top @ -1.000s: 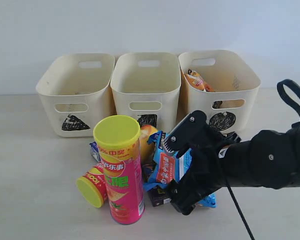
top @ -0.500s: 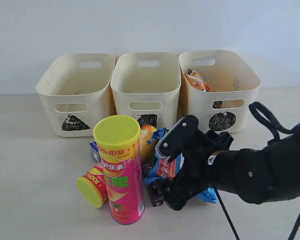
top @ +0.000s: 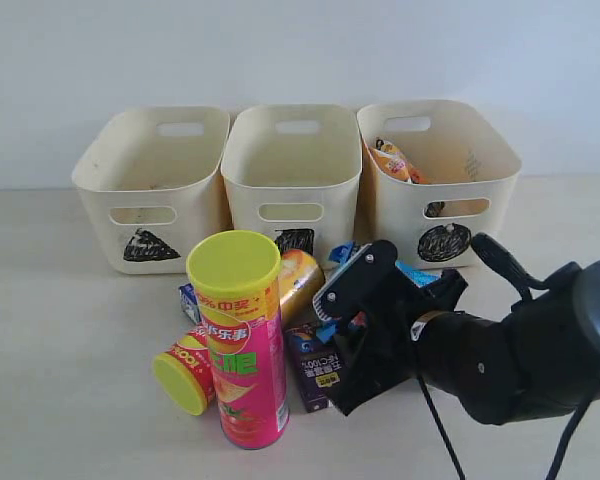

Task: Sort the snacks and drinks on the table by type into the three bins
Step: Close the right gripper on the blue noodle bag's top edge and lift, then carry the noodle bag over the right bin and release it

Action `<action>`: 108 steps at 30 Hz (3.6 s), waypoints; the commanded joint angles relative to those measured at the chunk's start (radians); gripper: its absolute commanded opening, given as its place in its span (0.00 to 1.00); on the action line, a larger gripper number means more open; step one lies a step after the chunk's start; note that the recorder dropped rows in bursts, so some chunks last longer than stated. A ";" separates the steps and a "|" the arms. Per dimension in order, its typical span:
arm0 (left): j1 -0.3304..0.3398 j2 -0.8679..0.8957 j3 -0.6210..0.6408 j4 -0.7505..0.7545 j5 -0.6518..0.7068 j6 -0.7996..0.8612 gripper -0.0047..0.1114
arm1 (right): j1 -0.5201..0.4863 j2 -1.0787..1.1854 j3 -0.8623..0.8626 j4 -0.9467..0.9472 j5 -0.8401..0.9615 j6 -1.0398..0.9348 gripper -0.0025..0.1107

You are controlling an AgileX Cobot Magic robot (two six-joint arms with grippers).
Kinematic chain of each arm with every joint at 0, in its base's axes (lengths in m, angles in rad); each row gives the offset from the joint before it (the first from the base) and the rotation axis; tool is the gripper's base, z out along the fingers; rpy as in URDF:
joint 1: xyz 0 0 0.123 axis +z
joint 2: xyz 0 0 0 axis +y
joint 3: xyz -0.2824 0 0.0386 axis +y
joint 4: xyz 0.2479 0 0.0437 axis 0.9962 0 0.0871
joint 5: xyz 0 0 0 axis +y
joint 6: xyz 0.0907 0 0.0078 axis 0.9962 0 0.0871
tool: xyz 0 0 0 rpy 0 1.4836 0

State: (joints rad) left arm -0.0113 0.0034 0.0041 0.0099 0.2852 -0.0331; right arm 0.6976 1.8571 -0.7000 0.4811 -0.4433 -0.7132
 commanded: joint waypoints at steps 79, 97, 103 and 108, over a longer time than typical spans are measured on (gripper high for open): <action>0.003 -0.003 -0.004 0.001 -0.007 0.000 0.08 | -0.075 -0.521 -0.231 0.642 -0.027 -1.047 0.02; 0.003 -0.003 -0.004 0.001 -0.007 0.000 0.08 | -0.336 -0.102 -0.642 0.631 0.181 -1.035 0.02; 0.003 -0.003 -0.004 0.001 -0.007 0.000 0.08 | -0.363 0.021 -0.721 0.631 0.216 -0.940 0.02; 0.003 -0.003 -0.004 0.001 -0.007 0.000 0.08 | -0.363 0.071 -0.726 0.639 0.216 -0.933 0.10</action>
State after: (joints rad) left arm -0.0113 0.0034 0.0041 0.0099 0.2852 -0.0331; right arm 0.3405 1.9145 -1.4135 1.1199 -0.2258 -1.6568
